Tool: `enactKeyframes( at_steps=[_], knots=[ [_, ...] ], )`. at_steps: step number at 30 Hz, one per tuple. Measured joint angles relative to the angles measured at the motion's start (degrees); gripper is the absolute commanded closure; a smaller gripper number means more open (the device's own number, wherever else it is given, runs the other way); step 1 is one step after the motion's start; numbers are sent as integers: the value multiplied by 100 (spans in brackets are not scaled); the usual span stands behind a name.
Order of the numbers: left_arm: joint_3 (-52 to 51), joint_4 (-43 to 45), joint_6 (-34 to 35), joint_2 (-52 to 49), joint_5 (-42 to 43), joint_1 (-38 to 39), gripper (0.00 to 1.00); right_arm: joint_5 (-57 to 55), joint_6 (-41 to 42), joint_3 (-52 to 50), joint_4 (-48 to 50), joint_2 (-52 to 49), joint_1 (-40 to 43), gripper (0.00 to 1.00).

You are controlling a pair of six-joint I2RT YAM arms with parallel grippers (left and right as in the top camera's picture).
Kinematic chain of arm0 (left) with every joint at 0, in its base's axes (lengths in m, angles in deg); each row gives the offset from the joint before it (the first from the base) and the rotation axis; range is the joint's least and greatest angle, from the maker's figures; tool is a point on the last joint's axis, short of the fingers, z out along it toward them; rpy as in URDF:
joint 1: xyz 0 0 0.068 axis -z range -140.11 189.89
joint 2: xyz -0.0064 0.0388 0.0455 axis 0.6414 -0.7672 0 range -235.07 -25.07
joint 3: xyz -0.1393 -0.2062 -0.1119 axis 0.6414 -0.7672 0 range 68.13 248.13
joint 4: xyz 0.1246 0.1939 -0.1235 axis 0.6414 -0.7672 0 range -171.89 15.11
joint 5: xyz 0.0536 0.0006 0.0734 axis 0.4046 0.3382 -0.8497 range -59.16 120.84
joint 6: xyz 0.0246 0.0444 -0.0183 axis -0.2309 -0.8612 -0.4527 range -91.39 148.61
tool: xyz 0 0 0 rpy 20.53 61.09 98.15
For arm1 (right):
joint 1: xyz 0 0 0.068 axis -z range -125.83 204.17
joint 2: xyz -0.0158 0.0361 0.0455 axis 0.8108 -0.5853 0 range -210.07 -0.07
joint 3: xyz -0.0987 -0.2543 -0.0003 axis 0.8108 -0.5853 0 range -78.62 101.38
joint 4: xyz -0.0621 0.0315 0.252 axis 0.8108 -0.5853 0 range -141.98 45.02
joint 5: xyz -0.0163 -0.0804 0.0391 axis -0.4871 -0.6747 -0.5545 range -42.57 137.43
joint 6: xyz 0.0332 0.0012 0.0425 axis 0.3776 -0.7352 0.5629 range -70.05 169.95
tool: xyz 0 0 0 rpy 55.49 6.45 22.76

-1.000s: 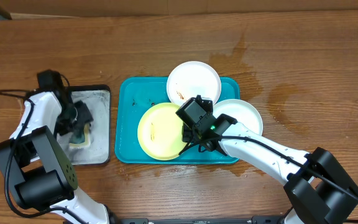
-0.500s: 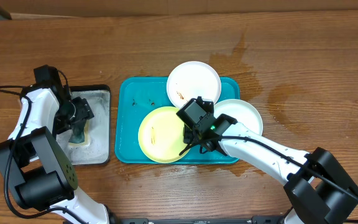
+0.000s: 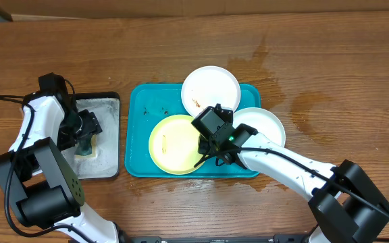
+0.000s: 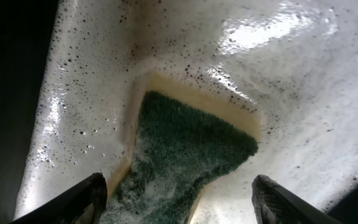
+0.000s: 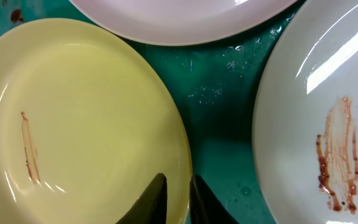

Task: Clean dirty plates on tray and stack at the side
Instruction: 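Lower the left gripper into the soapy black tray and grasp the sponge, then rub the sponge in the soapy water with the left gripper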

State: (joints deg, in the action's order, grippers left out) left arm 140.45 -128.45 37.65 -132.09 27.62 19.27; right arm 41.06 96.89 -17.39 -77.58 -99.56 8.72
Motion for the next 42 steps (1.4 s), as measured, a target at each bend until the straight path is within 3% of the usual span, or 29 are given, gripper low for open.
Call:
enactKeyframes(
  at_steps=[12, 15, 18, 19, 23, 32, 42],
  knots=[
    [-343, 452, 0, 0, 0, 0, 21, 0, 105, -87, 98, -81, -2, 73],
    [-570, 846, 0, -2, 4, 0, 33, 24, 105, -87, 181, -269, 0, 77],
    [-619, 1106, 31, -4, 151, 0, 60, 39, 96, -92, 245, -361, 0, 83],
    [-619, 1207, 24, -4, 256, 0, 63, 42, 101, -92, 271, -367, 0, 83],
    [-623, 1506, 35, -4, 684, 0, 49, 46, 105, -92, 339, -367, 0, 81],
    [-623, 1812, 221, -4, 1093, 0, 33, 44, 103, -92, 354, -367, 0, 69],
    [-625, 2055, 260, -4, 1119, 0, 31, 37, 105, -92, 522, -367, 0, 60]
  ],
)
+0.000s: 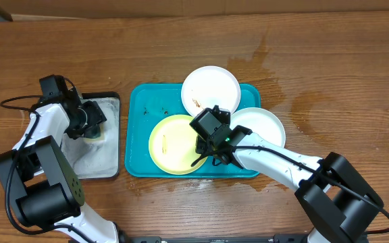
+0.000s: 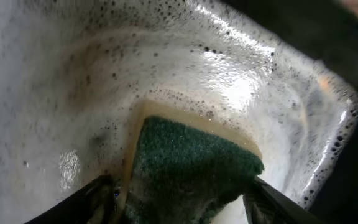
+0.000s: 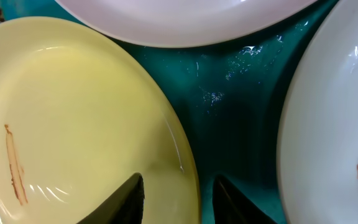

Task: Clean dirty plates on tray and stack at the side
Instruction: 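Rub the sponge in the soapy water with the left gripper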

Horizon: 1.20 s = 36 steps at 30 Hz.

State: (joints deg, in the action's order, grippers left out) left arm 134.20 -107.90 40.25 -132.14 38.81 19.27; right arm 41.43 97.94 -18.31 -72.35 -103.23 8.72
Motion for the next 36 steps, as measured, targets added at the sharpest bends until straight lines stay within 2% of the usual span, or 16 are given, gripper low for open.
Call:
enactKeyframes(
  at_steps=[5, 9, 14, 16, 17, 20, 22, 23, 26, 30, 36],
  knots=[
    [2, 59, 0, 0, 0, 0, 27, 0, -4, 0, 214, -66, 0, 61],
    [2, 170, -9, 0, 0, 0, 27, -2, -7, 0, 339, -133, 0, 61],
    [2, 101, -120, 0, 0, 39, 40, -2, -9, 0, 341, -254, 0, 61],
    [0, 26, -125, 0, 2, 90, 51, 0, -9, 0, 343, -254, 0, 61],
    [2, -20, -138, 2, 9, 120, 52, -2, -11, 0, 345, -254, 0, 61],
    [26, -295, -177, 0, 39, 162, 39, -2, -9, 0, 343, -254, 0, 61],
    [151, -702, -164, 0, 22, 179, 27, 0, -28, 0, 348, -254, 0, 60],
    [238, -866, -190, 0, -2, 181, 18, -2, -46, 0, 343, -254, 0, 60],
    [581, -1202, -273, 0, -90, 179, 5, -2, -72, 0, 339, -254, 0, 60],
    [916, -1294, -352, 0, -136, 179, 5, 0, -101, 0, 341, -254, 0, 60],
    [879, -1093, -420, 0, -164, 214, 6, 0, -114, 0, 343, -254, 0, 60]
  ],
)
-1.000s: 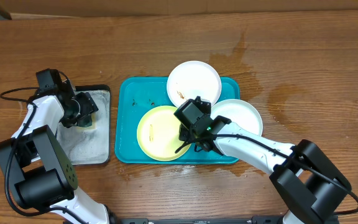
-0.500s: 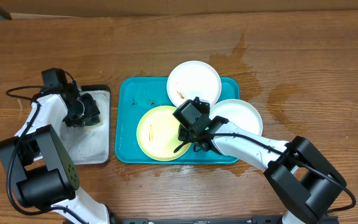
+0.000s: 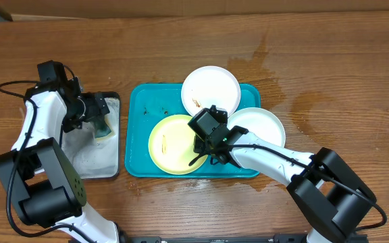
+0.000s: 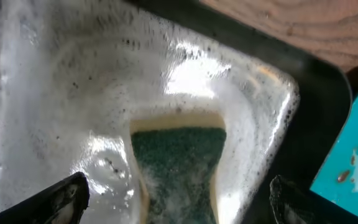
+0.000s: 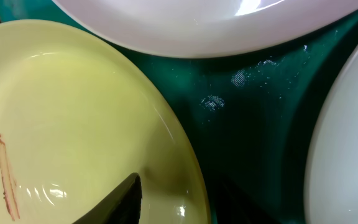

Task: Clean dirty plates on tray and stack at the side
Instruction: 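Rub the sponge in the soapy water with the left gripper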

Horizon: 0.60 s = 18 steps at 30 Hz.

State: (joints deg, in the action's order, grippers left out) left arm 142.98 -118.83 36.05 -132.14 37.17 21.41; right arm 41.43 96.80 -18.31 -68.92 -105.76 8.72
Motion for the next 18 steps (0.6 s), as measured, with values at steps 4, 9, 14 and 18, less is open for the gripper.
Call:
enactKeyframes(
  at_steps=[4, 9, 14, 18],
  knots=[
    [-302, 494, -17, 0, -160, 116, 12, -2, -2, 0, -2, 0, 0, 60],
    [-629, 890, -37, 0, -382, 374, 16, -2, -15, 0, -4, 0, 0, 60],
    [-702, 1043, -39, 0, -501, 492, 18, -2, -17, 0, -4, 0, 0, 60],
    [-702, 1099, -39, 0, -590, 496, 17, 0, -17, 0, -9, 0, 0, 59]
  ],
)
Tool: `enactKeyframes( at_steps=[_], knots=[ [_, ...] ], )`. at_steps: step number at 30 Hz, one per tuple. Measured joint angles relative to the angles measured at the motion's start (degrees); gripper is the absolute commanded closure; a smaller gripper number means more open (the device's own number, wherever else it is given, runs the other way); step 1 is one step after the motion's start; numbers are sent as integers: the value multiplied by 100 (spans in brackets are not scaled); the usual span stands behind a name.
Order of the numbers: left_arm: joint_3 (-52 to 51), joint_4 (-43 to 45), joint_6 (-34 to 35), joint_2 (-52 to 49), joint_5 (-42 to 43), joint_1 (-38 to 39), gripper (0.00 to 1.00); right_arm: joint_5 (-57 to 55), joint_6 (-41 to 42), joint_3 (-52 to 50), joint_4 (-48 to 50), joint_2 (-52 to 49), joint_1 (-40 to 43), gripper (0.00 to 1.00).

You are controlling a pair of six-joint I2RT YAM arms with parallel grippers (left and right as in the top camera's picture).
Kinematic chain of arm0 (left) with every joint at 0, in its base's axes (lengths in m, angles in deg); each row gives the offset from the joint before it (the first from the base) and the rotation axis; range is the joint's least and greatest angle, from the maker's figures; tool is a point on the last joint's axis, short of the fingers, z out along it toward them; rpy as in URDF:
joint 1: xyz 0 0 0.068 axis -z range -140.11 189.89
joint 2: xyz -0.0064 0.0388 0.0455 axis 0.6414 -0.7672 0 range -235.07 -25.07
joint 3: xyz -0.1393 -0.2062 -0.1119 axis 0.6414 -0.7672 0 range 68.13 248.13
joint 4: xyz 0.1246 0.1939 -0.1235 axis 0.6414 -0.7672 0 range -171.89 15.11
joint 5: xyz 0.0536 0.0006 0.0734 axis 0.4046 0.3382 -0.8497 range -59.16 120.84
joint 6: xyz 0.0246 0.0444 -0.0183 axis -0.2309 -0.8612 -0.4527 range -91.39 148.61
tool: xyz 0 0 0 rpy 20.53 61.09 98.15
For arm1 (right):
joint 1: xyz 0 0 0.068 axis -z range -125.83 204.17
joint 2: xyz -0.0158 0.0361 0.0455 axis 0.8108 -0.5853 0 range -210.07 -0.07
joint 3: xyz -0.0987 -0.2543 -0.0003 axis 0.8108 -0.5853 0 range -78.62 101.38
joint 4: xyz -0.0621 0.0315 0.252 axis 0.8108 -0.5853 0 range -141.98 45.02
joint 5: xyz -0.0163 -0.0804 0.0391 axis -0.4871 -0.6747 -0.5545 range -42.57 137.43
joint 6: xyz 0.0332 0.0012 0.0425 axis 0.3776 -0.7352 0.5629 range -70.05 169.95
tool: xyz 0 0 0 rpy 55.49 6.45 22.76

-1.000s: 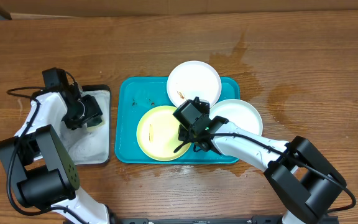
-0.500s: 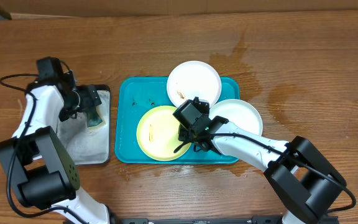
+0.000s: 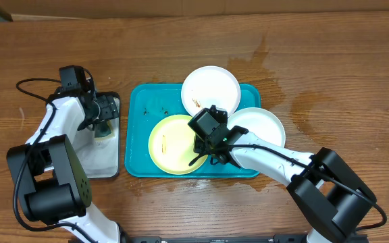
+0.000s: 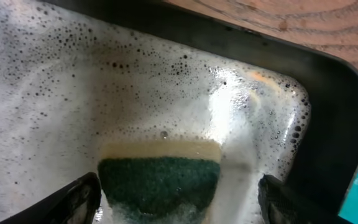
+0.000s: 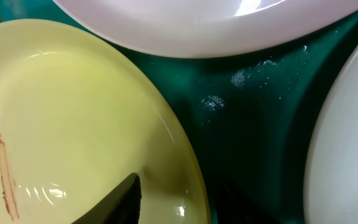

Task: Clean dirty plates on tray and stack at the side
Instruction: 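Rub the sponge in the soapy water with the left gripper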

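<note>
A yellow plate (image 3: pixel 171 143) with a brown streak lies on the teal tray (image 3: pixel 137 135). Two smeared white plates, one at the back (image 3: pixel 211 86) and one on the right (image 3: pixel 262 125), lie there too. My right gripper (image 3: pixel 206 147) is open across the yellow plate's (image 5: pixel 73 112) right rim, one finger (image 5: pixel 126 196) above the plate, the other outside it. My left gripper (image 3: pixel 100 116) is open in the black soap tray (image 3: pixel 96 162). It straddles the green-topped sponge (image 4: pixel 159 177), which lies in foam against the left finger (image 4: pixel 82 196).
Foamy water fills the black tray, whose far right corner (image 4: pixel 328 112) is close to the sponge. The teal tray's left wall stands just beyond it. Wet patches (image 3: pixel 302 108) mark the wooden table on the right.
My left wrist has swung to the right over the black tray, and the sponge now sits lower between its fingers, which stand a little closer together. The right gripper and plates have not moved.
First my left gripper was open over the sponge in the middle of the soap tray, and my right fingers were nearly together at the yellow plate's rim. Then the left was tight on the sponge and the right wider. The sponge now lies in the far right corner, jaws apart.
</note>
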State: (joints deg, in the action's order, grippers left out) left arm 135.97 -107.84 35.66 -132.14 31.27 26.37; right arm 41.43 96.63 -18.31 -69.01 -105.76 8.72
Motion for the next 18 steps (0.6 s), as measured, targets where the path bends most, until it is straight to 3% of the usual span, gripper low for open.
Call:
enactKeyframes(
  at_steps=[8, 15, 18],
  knots=[
    [0, -2, 0, 0, -28, 0, 16, 0, -2, 0, 4, 0, 0, 61],
    [0, -31, 0, 0, -28, 0, 16, -2, -31, 0, 57, -26, 0, 86],
    [0, -111, 0, 0, -31, 0, 16, 0, -24, 0, -4, -44, 2, 91]
  ],
)
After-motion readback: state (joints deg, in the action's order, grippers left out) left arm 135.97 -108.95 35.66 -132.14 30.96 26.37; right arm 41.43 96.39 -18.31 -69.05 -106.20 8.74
